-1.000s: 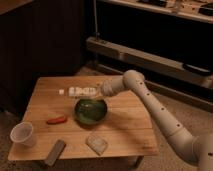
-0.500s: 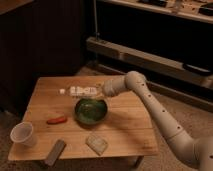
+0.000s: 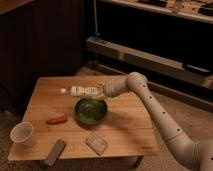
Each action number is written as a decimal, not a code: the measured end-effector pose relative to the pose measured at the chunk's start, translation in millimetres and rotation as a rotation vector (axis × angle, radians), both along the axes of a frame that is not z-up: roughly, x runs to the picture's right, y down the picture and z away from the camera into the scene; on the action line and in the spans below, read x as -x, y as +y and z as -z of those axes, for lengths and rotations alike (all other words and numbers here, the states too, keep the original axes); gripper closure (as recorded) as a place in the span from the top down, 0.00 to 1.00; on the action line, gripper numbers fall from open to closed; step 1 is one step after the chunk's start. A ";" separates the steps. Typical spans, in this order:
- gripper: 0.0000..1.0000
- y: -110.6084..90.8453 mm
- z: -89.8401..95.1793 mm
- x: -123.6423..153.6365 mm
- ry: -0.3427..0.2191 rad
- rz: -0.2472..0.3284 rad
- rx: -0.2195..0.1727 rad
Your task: Place the bottle in the ceramic bowl
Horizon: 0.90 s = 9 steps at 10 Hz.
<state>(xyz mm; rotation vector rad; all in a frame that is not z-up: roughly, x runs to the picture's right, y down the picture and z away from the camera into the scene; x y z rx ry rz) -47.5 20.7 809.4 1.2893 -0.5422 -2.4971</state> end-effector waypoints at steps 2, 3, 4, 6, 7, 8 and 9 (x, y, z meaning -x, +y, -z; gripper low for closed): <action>0.34 0.1 -0.3 0.6 -0.003 -0.003 -0.006; 0.36 0.0 -0.5 0.1 -0.003 -0.004 -0.008; 0.36 -0.3 -0.4 -0.3 -0.003 -0.006 -0.009; 0.36 0.2 -0.2 -2.5 -0.003 -0.012 -0.015; 0.41 0.4 -0.4 -3.6 -0.004 -0.016 -0.019; 0.48 0.7 -0.7 -3.9 -0.006 -0.019 -0.022; 0.59 0.8 -1.1 -4.9 -0.008 -0.023 -0.026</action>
